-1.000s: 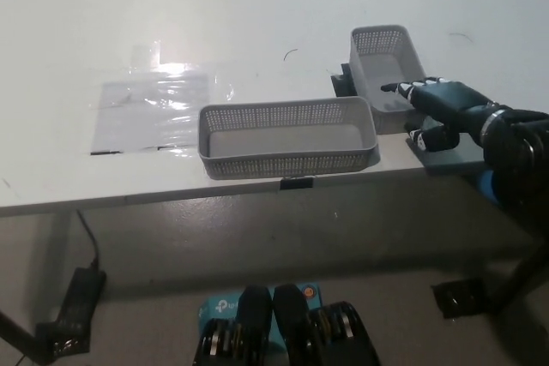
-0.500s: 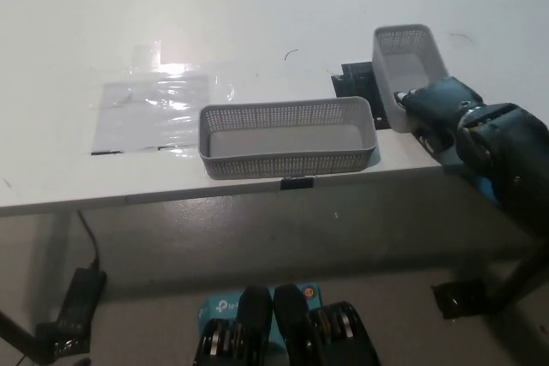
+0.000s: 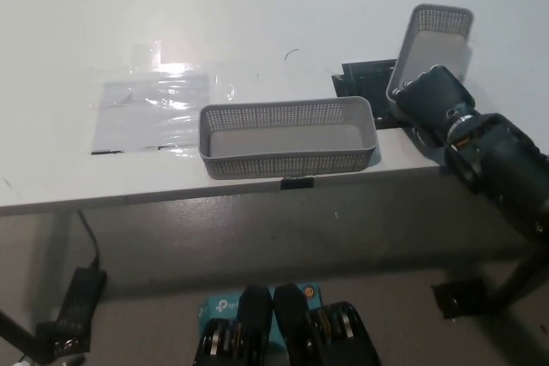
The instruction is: The robot uses its right hand to pick up the grey box kept on the middle on the desk and place it on top of another box next to it in a right angle
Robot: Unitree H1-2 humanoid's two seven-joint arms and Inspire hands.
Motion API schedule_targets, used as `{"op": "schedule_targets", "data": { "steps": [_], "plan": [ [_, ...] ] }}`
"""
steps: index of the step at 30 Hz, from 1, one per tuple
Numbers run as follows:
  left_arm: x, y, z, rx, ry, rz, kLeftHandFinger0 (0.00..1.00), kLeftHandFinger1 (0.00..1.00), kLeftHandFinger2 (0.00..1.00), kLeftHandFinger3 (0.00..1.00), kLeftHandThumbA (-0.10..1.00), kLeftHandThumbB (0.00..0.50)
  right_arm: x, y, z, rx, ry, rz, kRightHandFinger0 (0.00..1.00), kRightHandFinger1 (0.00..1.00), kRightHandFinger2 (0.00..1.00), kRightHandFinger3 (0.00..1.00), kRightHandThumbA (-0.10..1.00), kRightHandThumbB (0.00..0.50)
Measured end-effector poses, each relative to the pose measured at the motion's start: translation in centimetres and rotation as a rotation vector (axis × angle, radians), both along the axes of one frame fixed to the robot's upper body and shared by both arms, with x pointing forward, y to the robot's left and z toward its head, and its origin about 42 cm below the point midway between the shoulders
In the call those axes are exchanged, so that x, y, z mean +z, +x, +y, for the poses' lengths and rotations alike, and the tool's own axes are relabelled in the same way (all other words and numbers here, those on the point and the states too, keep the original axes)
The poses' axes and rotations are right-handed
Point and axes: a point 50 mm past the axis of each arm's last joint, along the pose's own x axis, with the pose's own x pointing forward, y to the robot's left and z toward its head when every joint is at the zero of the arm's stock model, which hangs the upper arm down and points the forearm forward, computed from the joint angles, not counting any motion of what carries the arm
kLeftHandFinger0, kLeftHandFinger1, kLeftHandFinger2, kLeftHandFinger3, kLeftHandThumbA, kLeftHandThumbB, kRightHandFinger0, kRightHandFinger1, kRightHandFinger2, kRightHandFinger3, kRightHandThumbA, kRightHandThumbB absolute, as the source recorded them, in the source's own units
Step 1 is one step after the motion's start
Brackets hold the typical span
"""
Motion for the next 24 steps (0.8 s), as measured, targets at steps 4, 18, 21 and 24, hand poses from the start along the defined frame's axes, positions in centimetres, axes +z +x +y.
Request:
{"op": "schedule_targets", "data": {
  "steps": [4,18,21,24],
  "plan": [
    [0.0,0.0,0.0,0.000,-0.001,0.001,0.00,0.11,0.08,0.03,0.96,0.273,-0.8,-0.4,-0.8,0.014,0.086,-0.028,0.00,0.16,0.48,0.58,-0.10,0.041],
    [-0.2,-0.4,0.1,0.003,0.001,0.009,0.05,0.13,0.10,0.09,0.99,0.282,-0.6,-2.3,-2.2,0.027,0.690,-0.115,0.00,0.06,0.38,0.17,-0.10,0.298],
    [-0.2,-0.4,0.1,0.002,0.002,0.009,0.03,0.12,0.08,0.09,0.99,0.293,0.2,-2.2,-2.7,0.030,0.750,-0.137,0.00,0.06,0.35,0.08,-0.10,0.317],
    [-0.2,-0.4,0.1,0.003,0.002,0.010,0.01,0.11,0.08,0.08,0.99,0.290,1.4,-2.3,-3.2,0.048,0.784,-0.165,0.00,0.05,0.34,0.11,-0.10,0.299]
  ]
}}
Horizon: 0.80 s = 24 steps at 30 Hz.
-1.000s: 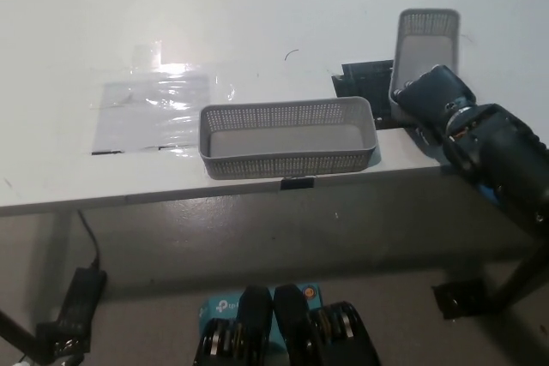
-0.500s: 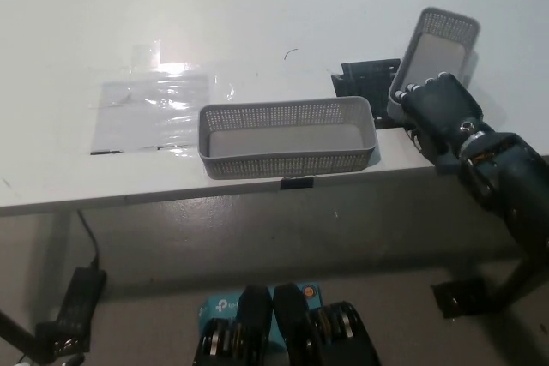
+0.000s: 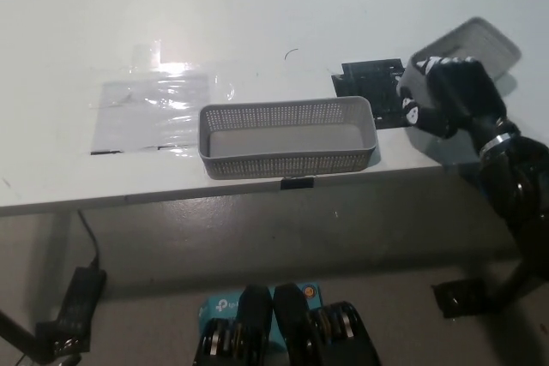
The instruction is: The robot uses its right hand to pick up the grey box kept on the middle on the desk and place it on top of another box next to it in a right angle
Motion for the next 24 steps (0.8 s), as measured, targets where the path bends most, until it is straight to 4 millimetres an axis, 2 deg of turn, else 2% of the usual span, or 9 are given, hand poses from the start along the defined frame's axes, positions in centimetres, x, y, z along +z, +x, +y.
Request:
{"op": "schedule_targets", "data": {
  "steps": [3,4,7,8,11,13,18,22,24],
  "plan": [
    [0.0,0.0,0.0,-0.001,0.001,0.001,0.00,0.10,0.08,0.07,1.00,0.310,1.2,-0.2,-0.3,0.015,-0.003,-0.027,0.00,0.01,0.30,0.06,-0.10,0.292],
    [0.0,-0.1,0.1,-0.001,0.002,0.001,0.00,0.08,0.05,0.06,0.99,0.281,1.6,-0.2,-0.4,0.023,-0.001,-0.034,0.00,0.04,0.33,0.07,-0.10,0.286],
    [0.1,0.0,0.2,-0.004,0.004,0.004,0.01,0.09,0.06,0.05,0.98,0.284,2.6,-0.4,-0.4,0.050,0.002,-0.044,0.00,0.03,0.33,0.09,-0.10,0.305],
    [0.1,0.0,0.2,-0.004,0.004,0.004,0.05,0.11,0.07,0.07,1.00,0.301,3.0,-0.5,-0.4,0.061,0.001,-0.046,0.00,0.05,0.33,0.22,-0.10,0.294],
    [0.2,0.0,0.3,-0.006,0.009,0.007,0.06,0.12,0.08,0.07,0.99,0.280,4.3,-0.6,-0.1,0.096,-0.008,-0.056,0.00,0.02,0.28,0.01,-0.10,0.256],
    [0.3,0.0,0.4,-0.007,0.011,0.010,0.02,0.10,0.06,0.05,0.98,0.261,5.1,-0.8,0.4,0.123,-0.012,-0.062,0.00,0.01,0.26,0.01,-0.10,0.292],
    [0.3,0.1,0.5,-0.006,0.008,0.010,0.03,0.13,0.10,0.08,0.99,0.290,6.6,-1.2,1.9,0.192,-0.031,-0.077,0.00,0.00,0.15,0.00,-0.10,0.272],
    [0.5,0.4,0.5,-0.009,0.008,0.004,0.03,0.13,0.09,0.07,0.95,0.225,7.2,-1.3,3.3,0.241,-0.025,-0.083,0.00,0.00,0.18,0.00,-0.10,0.296],
    [0.6,0.6,0.4,-0.012,0.009,-0.001,0.03,0.10,0.04,0.02,0.98,0.264,7.4,-1.5,4.3,0.280,-0.031,-0.090,0.00,0.00,0.18,0.00,-0.10,0.344]
  ]
}}
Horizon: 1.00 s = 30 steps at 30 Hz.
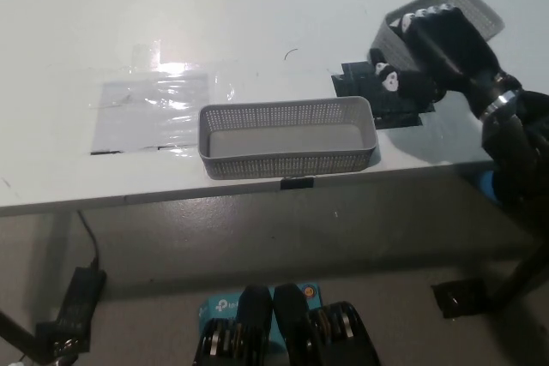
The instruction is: The robot uses its right hand to pick up the grey box kept on the middle on the desk and place it on top of another box next to it in a right angle
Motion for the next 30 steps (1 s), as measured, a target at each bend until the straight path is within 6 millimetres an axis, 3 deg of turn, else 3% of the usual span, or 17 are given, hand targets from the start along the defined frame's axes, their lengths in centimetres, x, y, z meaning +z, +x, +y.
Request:
{"op": "schedule_targets", "data": {
  "steps": [4,7,9,15,17,19,20,22,30],
  "plan": [
    [0.1,0.6,-0.1,-0.007,-0.001,-0.003,0.00,0.08,0.03,0.04,0.95,0.249,0.1,-0.6,3.0,0.104,-0.017,-0.002,0.00,0.00,0.16,0.00,-0.10,0.369],
    [0.2,0.9,-0.2,-0.016,-0.004,-0.002,0.00,0.08,0.04,0.05,0.96,0.275,-0.5,-1.0,4.9,0.179,-0.027,0.010,0.00,0.01,0.16,0.00,-0.10,0.321],
    [0.2,0.9,-0.3,-0.020,-0.006,0.000,0.03,0.11,0.06,0.06,1.00,0.326,-1.2,-1.2,6.0,0.228,-0.039,0.026,0.00,0.00,0.14,0.00,-0.10,0.272],
    [0.2,1.7,-0.8,-0.050,-0.007,0.006,0.01,0.08,0.02,0.03,1.00,0.272,-3.7,-1.9,8.7,0.356,-0.127,0.092,0.00,0.00,0.18,0.09,-0.10,0.187],
    [0.3,2.0,-0.9,-0.061,-0.002,0.004,0.01,0.09,0.05,0.06,1.00,0.312,-4.1,-2.2,9.4,0.390,-0.154,0.101,0.00,0.00,0.18,0.14,-0.10,0.248],
    [0.5,2.3,-0.8,-0.071,0.003,0.002,0.01,0.10,0.06,0.08,1.00,0.304,-4.4,-2.6,10.3,0.434,-0.206,0.093,0.00,0.00,0.19,0.17,-0.10,0.252],
    [0.7,2.4,-0.9,-0.075,0.005,0.000,0.00,0.09,0.05,0.08,0.99,0.300,-4.5,-2.7,10.7,0.452,-0.227,0.087,0.00,0.00,0.18,0.18,-0.10,0.306],
    [0.8,2.7,-0.9,-0.082,0.005,-0.003,0.00,0.08,0.05,0.08,0.99,0.287,-4.6,-3.0,11.3,0.488,-0.268,0.071,0.00,0.00,0.17,0.19,-0.10,0.318],
    [0.6,2.7,-1.3,-0.105,0.010,0.014,0.00,0.07,0.02,0.09,1.00,0.316,-5.5,-3.3,12.3,0.565,-0.388,0.018,0.00,0.00,0.15,0.15,-0.10,0.376]
  ]
}}
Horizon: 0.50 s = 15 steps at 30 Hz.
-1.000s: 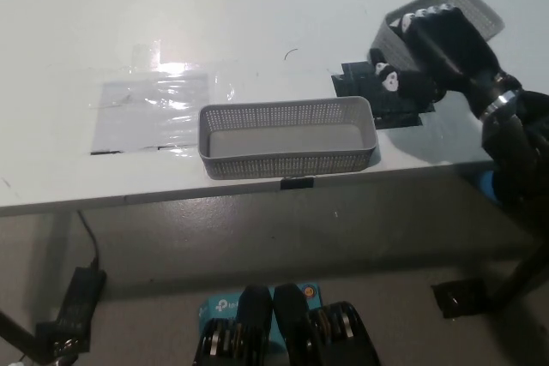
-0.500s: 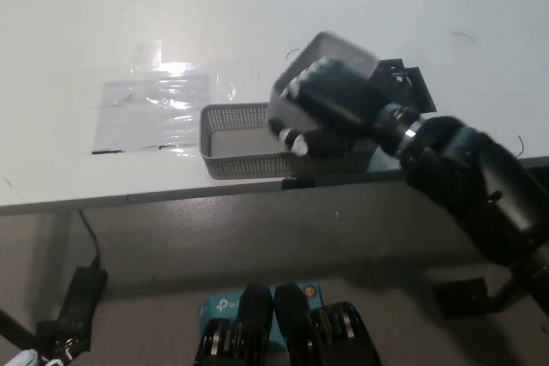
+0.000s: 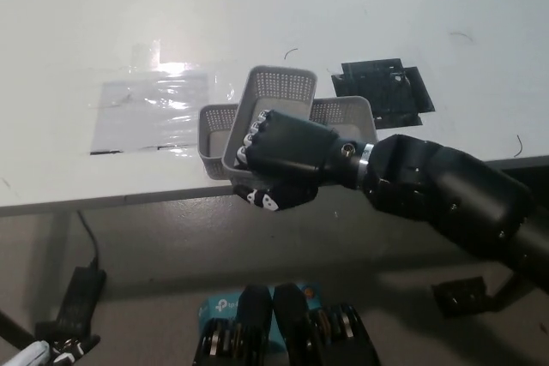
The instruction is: The robot uses its right hand to pick up the grey box kept on the middle on the desk and place it on top of another box next to it in a right angle
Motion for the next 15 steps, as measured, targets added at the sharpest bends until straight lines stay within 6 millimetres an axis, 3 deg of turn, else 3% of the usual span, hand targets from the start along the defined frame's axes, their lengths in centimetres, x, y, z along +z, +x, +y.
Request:
{"op": "schedule_targets", "data": {
  "steps": [2,4,5,8,10,12,15],
  "plan": [
    [0.01,0.00,0.00,-0.001,0.002,0.000,0.00,0.05,0.00,0.08,1.00,0.308,-0.12,0.03,0.02,0.011,-0.006,-0.012,0.00,0.00,0.15,0.15,-0.10,0.392],
    [0.01,0.01,0.00,-0.003,0.002,0.002,0.01,0.07,0.02,0.09,1.00,0.334,-0.26,0.01,-0.01,0.021,-0.006,-0.026,0.00,0.00,0.15,0.15,-0.10,0.398],
    [0.02,0.01,0.00,-0.004,0.003,0.002,0.01,0.09,0.05,0.11,1.00,0.305,-0.34,0.01,-0.04,0.026,-0.002,-0.031,0.00,0.00,0.17,0.16,-0.10,0.382],
    [0.03,0.00,0.04,-0.002,0.005,0.004,0.02,0.09,0.05,0.11,1.00,0.277,-0.59,0.17,-0.16,0.035,0.002,-0.050,0.00,0.00,0.17,0.15,-0.10,0.339],
    [0.04,0.00,0.07,-0.002,0.004,0.004,0.06,0.12,0.07,0.09,1.00,0.303,-0.67,0.36,-0.32,0.041,0.005,-0.068,0.00,0.00,0.20,0.19,-0.10,0.361],
    [0.01,-0.07,0.10,-0.001,0.005,0.005,0.03,0.09,0.01,0.04,1.00,0.307,-0.70,0.46,-0.50,0.045,0.010,-0.087,0.00,0.00,0.22,0.23,-0.10,0.362],
    [-0.12,-0.28,0.13,0.000,0.005,0.011,0.00,0.08,0.02,0.05,1.00,0.307,-0.97,0.58,-0.92,0.051,0.009,-0.120,0.00,0.00,0.20,0.24,-0.10,0.368]
  ]
}}
